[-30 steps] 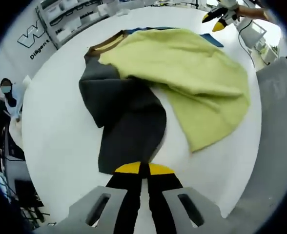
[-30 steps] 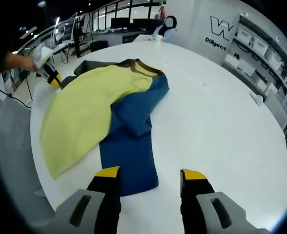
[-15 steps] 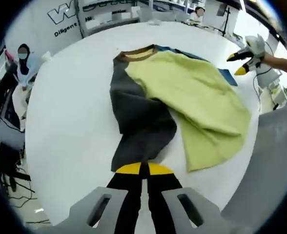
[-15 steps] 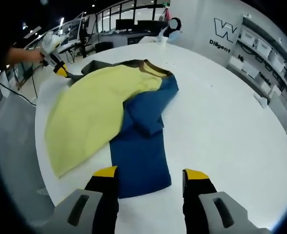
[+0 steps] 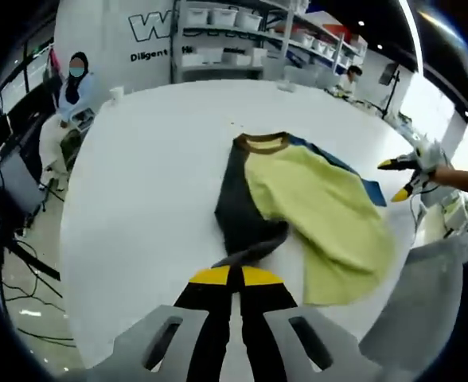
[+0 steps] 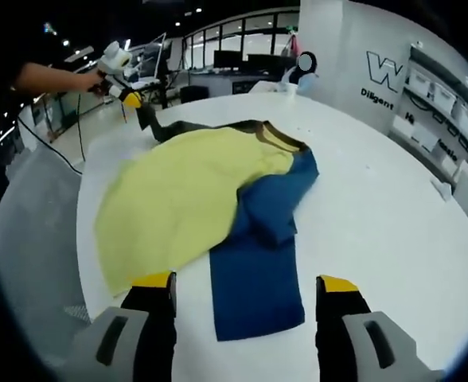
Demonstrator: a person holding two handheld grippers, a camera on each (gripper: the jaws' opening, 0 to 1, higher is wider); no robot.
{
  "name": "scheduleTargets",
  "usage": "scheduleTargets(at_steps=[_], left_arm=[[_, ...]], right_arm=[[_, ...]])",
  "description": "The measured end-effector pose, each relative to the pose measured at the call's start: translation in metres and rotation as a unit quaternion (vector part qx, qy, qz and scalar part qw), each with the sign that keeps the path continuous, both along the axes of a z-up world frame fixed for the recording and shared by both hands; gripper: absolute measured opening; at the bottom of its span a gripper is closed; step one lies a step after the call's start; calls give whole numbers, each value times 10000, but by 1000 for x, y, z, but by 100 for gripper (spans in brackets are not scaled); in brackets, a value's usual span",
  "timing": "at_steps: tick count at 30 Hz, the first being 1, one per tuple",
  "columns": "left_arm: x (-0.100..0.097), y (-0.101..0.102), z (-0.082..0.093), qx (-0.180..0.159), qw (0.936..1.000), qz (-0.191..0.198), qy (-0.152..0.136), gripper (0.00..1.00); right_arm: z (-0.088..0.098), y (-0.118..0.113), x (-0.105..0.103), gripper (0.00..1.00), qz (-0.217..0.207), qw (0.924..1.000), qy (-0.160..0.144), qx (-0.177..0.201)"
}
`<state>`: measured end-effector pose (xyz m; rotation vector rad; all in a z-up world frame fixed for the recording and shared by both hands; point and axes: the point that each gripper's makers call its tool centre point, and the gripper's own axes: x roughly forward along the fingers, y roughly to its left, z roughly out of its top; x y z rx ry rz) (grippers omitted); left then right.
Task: Fold the garment on the visible template until the final outline fits inside the template.
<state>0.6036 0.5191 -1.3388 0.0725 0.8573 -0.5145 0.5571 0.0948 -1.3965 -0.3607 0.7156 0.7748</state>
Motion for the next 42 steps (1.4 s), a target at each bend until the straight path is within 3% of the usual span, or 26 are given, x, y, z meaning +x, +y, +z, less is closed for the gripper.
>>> scheduleTargets(at_steps=[12, 17, 21, 23, 30, 31, 34, 42], left_arm=[[8, 42, 15, -200, 9960, 866, 41, 3], [13, 77, 15, -181, 9888, 1473, 152, 3], [14, 104, 12, -445, 9770, 2065, 276, 3], [13, 110, 11, -529, 9740, 2181, 322, 3], [10, 118, 13, -642, 9695, 2348, 295, 3], [12, 119, 14, -748, 9662, 2451, 276, 3], [12, 121, 11, -1356, 9453, 2919, 534, 4], [-2, 121, -22, -1165, 9482, 2901, 564, 4]], right_arm=[[2, 4, -7, 74, 100, 9997, -15, 203], [5, 7, -8, 75, 128, 9995, -68, 277], [11, 14, -9, 75, 200, 9991, -172, 339], [12, 17, -8, 75, 224, 9989, -193, 365], [12, 23, -7, 75, 279, 9986, -215, 390], [11, 23, -6, 75, 276, 9986, -207, 400], [10, 24, -7, 75, 260, 9987, -177, 409], [9, 30, -11, 76, 314, 9985, -130, 426]])
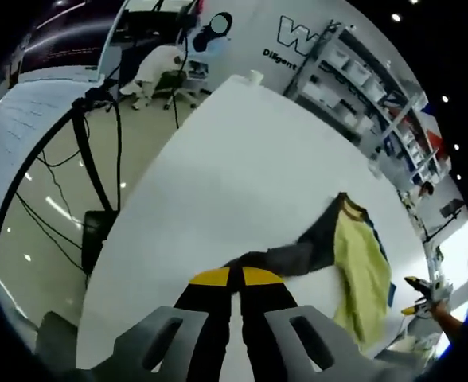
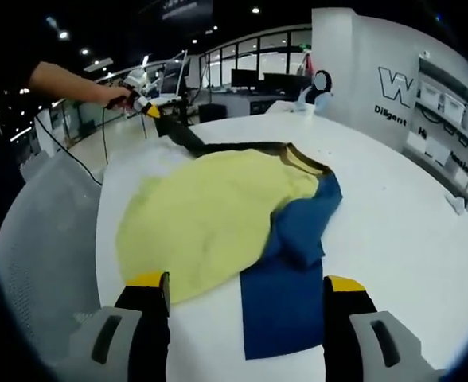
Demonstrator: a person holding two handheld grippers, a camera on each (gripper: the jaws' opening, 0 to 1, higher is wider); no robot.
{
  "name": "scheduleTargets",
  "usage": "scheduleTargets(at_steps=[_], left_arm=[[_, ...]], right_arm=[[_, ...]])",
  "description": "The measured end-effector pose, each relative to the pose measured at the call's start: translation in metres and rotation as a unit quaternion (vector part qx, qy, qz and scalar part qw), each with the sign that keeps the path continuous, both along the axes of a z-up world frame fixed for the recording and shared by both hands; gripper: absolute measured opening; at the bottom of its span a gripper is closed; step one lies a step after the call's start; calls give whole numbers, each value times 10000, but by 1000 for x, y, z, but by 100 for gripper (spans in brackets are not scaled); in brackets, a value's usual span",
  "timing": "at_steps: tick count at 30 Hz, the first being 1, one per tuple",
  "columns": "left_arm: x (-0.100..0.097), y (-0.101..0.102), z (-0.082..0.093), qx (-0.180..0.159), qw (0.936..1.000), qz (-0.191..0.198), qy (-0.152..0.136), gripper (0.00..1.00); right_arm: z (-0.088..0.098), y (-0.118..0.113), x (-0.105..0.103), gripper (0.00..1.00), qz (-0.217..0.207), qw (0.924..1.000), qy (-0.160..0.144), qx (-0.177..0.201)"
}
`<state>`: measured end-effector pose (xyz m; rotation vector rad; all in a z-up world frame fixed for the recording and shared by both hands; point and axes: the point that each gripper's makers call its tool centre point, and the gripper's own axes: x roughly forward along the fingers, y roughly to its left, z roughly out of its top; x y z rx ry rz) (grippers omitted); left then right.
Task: Fold the garment on the visible template until the final outline fits inside the template.
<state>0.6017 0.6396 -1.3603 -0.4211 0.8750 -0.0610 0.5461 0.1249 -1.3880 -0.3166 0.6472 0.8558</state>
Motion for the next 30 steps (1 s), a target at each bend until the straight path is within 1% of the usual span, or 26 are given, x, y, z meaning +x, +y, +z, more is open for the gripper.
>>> scheduleTargets(at_steps=[3, 5, 9, 13, 17, 20, 23, 24, 25, 27, 29, 30], left_arm=[[-4, -1, -12, 208, 9997, -140, -23, 4], [-6, -2, -17, 308, 9993, -190, -32, 4], [-3, 1, -18, 404, 9987, -233, -180, 4], [0, 7, -19, 806, 9950, -484, -344, 5], [1, 10, -19, 952, 9930, -556, -424, 8], [1, 17, -19, 1239, 9890, -619, -518, 13], [1, 21, -19, 1441, 9854, -721, -556, 16], [1, 23, -20, 1546, 9832, -785, -563, 18], [1, 25, -19, 1730, 9788, -916, -602, 18], [0, 24, -20, 1951, 9718, -1155, -642, 20], [-1, 21, -21, 1995, 9694, -1277, -646, 20], [-1, 20, -21, 2074, 9661, -1379, -681, 20]], right_arm=[[0, 0, 0, 76, 23, 10000, 7, -28], [0, 1, 1, 76, 35, 10000, 6, -39], [2, 1, 3, 76, 28, 10000, 8, -33], [3, 1, 5, 76, 25, 10000, 9, -48], [4, 4, 6, 76, 5, 10000, 2, -2], [3, 5, 6, 76, 17, 10000, 13, -2], [2, 6, 6, 76, 16, 10000, 21, 6], [1, 7, 6, 76, 14, 10000, 27, 7], [1, 7, 6, 76, 17, 10000, 35, 13], [0, 7, 6, 76, 14, 10000, 45, 14], [0, 8, 6, 76, 11, 10000, 53, 19], [0, 8, 7, 76, 6, 10000, 54, 21]])
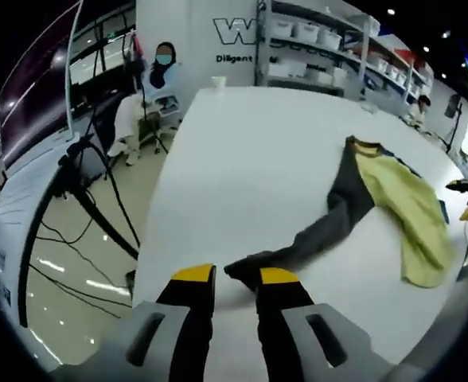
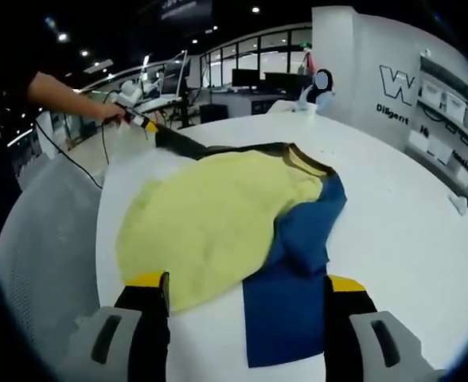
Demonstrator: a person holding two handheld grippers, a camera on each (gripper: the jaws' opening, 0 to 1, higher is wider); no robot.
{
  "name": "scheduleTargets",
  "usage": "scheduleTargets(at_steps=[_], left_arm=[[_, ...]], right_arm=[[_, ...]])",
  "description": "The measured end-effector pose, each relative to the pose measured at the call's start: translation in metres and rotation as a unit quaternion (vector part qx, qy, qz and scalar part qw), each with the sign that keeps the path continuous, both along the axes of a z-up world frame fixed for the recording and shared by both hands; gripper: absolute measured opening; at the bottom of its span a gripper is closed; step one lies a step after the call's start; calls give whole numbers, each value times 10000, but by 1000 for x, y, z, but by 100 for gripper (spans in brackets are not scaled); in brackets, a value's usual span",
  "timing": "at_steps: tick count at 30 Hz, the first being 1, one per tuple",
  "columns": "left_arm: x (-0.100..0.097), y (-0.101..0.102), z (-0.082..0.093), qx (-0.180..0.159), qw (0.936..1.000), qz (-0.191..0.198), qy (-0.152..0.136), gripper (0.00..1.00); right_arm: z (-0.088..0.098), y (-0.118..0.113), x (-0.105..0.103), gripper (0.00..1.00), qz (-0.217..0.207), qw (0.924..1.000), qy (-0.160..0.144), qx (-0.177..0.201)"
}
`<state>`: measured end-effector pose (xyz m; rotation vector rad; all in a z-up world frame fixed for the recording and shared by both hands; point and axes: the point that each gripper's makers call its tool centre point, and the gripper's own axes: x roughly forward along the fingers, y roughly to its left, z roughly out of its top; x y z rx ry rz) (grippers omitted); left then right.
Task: Fold the garment on the visible template until the final outline fits inside the template.
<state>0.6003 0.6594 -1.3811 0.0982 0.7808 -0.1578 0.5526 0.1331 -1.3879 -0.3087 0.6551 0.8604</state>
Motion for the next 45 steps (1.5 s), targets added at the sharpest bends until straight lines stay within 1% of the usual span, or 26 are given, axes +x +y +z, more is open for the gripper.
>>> scheduleTargets(at_steps=[3, 6, 8, 10, 12, 13, 15, 17, 19, 20, 22, 23, 26, 28, 29, 31, 32, 33, 34, 36, 37, 38, 39, 41, 42, 45], left_arm=[[-1, -5, 2, 288, 9990, -343, -95, 20], [-3, -11, 1, 429, 9975, -541, -121, 23], [-2, -17, 3, 534, 9950, -826, -180, 27], [-2, -24, 3, 523, 9933, -1010, -194, 27], [-2, -25, 4, 485, 9937, -992, -176, 14], [-2, -26, 4, 385, 9944, -976, -112, 8], [2, -23, 5, 255, 9961, -843, -101, 9], [3, -20, 6, 127, 9974, -711, -64, 6], [3, -14, 6, -130, 9993, -350, 48, 6], [1, -9, 4, -340, 9992, -7, 230, 5], [1, 0, 0, -634, 9963, 446, 380, 5], [0, 5, -2, -657, 9949, 620, 459, 5], [-3, 15, -9, -721, 9919, 892, 550, 5], [-4, 24, -17, -749, 9889, 1084, 684, 5], [-6, 26, -22, -861, 9862, 1182, 778, 5], [-8, 25, -26, -725, 9890, 1054, 747, 5], [-9, 25, -27, -582, 9912, 933, 739, 6], [-8, 26, -27, -333, 9945, 733, 663, 8], [-7, 26, -26, -230, 9960, 659, 567, 10], [-5, 22, -22, -202, 9969, 656, 389, 21], [-5, 21, -21, -222, 9969, 666, 355, 26], [-3, 18, -19, -261, 9971, 649, 291, 28], [-3, 15, -18, -267, 9976, 587, 265, 29], [0, 8, -13, -122, 9994, 305, 140, 29], [2, 0, -10, -65, 9999, 54, 58, 28], [3, -13, -6, 104, 9995, -300, -20, 30]], right_arm=[[0, 1, 2, 76, -2, 10000, 0, 18], [0, 3, 3, 76, 1, 10000, 1, 28], [0, 4, 3, 76, 11, 10000, -2, 33], [-1, 4, 3, 76, 10, 10000, 7, 29], [-1, 4, 3, 76, 10, 10000, 10, 38], [-2, 4, 3, 76, 8, 10000, 16, 31], [-2, 4, 3, 76, 3, 10000, 25, 20], [-2, 4, 3, 76, -9, 10000, 37, 23], [-1, 4, 3, 75, -14, 10000, 30, 33], [-1, 4, 4, 75, -18, 10000, 28, 38], [-1, 4, 4, 75, -31, 10000, 30, 35], [-1, 5, 4, 75, -37, 10000, 31, 42], [-1, 6, 3, 75, -50, 10000, 41, 48], [-2, 6, 3, 75, -48, 10000, 48, 45], [-2, 6, 3, 75, -46, 10000, 52, 40], [-3, 7, 4, 75, -52, 10000, 61, 44], [-3, 7, 4, 75, -56, 10000, 62, 46], [-3, 8, 3, 75, -57, 10000, 66, 45], [-3, 9, 3, 75, -55, 10000, 68, 47], [-4, 9, 4, 75, -52, 10000, 73, 40], [-4, 9, 5, 74, -53, 9999, 82, 37], [-5, 9, 5, 74, -51, 9999, 84, 42], [-4, 9, 5, 74, -52, 9999, 83, 44], [-5, 10, 5, 74, -43, 9999, 85, 37], [-5, 10, 5, 74, -37, 9999, 84, 39], [-5, 11, 5, 74, -37, 9999, 86, 37]])
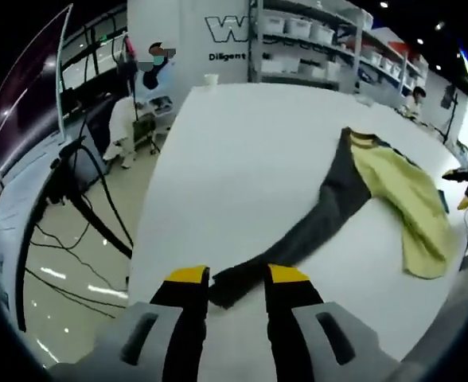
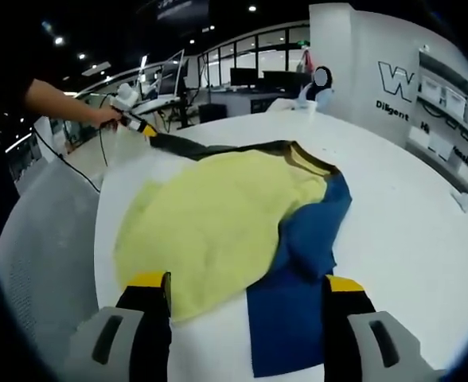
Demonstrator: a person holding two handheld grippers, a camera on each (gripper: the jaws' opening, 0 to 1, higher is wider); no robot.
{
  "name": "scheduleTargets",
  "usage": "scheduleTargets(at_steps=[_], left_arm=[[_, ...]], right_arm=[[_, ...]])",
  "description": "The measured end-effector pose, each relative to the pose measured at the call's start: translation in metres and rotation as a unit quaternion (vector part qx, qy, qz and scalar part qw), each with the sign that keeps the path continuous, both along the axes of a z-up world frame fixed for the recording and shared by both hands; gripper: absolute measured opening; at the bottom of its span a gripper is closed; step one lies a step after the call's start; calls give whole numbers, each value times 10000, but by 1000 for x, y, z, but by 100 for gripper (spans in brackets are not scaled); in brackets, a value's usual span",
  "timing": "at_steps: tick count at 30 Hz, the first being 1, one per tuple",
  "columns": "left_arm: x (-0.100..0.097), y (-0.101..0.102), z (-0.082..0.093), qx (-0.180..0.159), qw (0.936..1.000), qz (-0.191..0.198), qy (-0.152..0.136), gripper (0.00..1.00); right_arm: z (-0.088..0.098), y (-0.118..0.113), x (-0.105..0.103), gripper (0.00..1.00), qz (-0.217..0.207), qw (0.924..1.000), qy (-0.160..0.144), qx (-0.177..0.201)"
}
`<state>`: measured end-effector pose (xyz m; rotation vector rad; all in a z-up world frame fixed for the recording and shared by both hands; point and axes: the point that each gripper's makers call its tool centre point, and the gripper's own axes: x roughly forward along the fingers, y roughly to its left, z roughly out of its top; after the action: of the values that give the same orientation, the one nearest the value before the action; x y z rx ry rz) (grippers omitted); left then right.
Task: Fold the garment on the visible template until the final outline fits inside the template.
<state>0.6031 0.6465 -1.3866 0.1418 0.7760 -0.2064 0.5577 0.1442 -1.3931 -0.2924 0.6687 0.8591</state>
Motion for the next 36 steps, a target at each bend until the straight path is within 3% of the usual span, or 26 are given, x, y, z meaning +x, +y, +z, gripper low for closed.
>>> scheduleTargets(at_steps=[3, 8, 18, 23, 27, 31, 36], left_arm=[[1, -11, 4, 131, 9996, -221, -117, 30], [2, -33, 3, 76, 9976, -679, -121, 32], [1, -67, -20, 113, 9922, -1222, 211, 34], [6, -64, -32, 261, 9921, -1178, 344, 34], [5, -57, -40, 439, 9908, -1178, 509, 27], [5, -59, -36, 241, 9921, -1066, 623, 6], [18, -57, -22, -35, 9957, -805, 453, 5]], right_arm=[[0, 1, 0, 74, 3, 10000, -12, 7], [0, 0, 0, 74, -10, 10000, -5, 24], [-3, -3, -2, 73, -68, 10000, 19, 28], [-2, -6, -2, 73, -111, 9999, 32, 25], [-2, -8, -1, 73, -148, 9999, 27, 23], [-1, -8, -1, 72, -177, 9998, 21, 34], [-2, -7, -1, 72, -188, 9998, 32, 50]])
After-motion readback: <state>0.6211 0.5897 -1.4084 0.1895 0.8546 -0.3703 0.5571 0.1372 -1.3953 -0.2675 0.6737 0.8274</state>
